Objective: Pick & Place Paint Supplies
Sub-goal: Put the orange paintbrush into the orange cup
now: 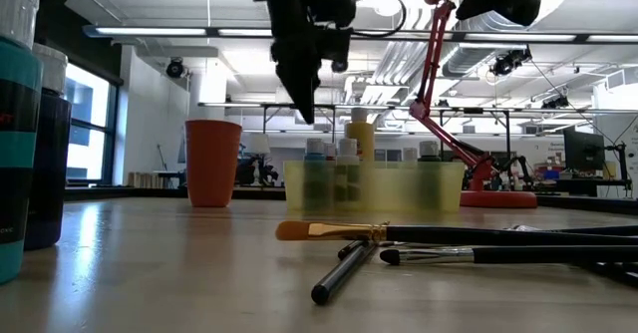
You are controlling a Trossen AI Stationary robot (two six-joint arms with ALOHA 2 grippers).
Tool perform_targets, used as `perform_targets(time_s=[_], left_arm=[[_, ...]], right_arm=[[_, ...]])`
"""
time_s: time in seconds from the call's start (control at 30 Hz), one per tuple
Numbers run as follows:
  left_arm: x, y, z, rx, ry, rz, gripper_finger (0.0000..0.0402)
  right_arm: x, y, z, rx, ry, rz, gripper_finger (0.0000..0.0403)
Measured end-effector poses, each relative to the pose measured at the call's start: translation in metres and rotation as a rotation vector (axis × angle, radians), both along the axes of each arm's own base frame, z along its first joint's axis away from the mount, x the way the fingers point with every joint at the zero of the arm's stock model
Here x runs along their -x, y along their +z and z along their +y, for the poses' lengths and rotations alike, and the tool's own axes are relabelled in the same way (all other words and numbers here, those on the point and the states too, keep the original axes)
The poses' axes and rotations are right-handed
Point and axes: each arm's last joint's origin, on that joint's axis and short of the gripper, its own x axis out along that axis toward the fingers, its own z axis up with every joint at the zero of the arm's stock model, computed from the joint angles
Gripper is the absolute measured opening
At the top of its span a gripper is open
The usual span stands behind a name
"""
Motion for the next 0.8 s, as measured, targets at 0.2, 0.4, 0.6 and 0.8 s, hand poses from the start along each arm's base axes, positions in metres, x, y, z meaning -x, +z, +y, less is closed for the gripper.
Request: perform_targets(time_s=[0.2,0.4,0.6,0.8], left_arm=[[0.005,0.034,-0.002,0.02,0.073,-0.023,0.0214],[0.015,0.061,-0.005,0.076,0.186,-0.031,0.0214],[0.024,0.072,-0.022,0.169,0.143,0.034,0.0214],[0.036,0.09,-0.075,0.14,0.004,0.053,0.0214]], right_arm=[[0.0,0.0,0.0,0.001,0.001,0.0,0.0005],[0.0,0.0,0.0,0.001,0.002,0.001,0.0005],[0.0,0.0,0.0,-0.007,0.011,0.002,0.0005],[0.0,0.0,0.001,-0.019,0.025,0.004,0.0005]])
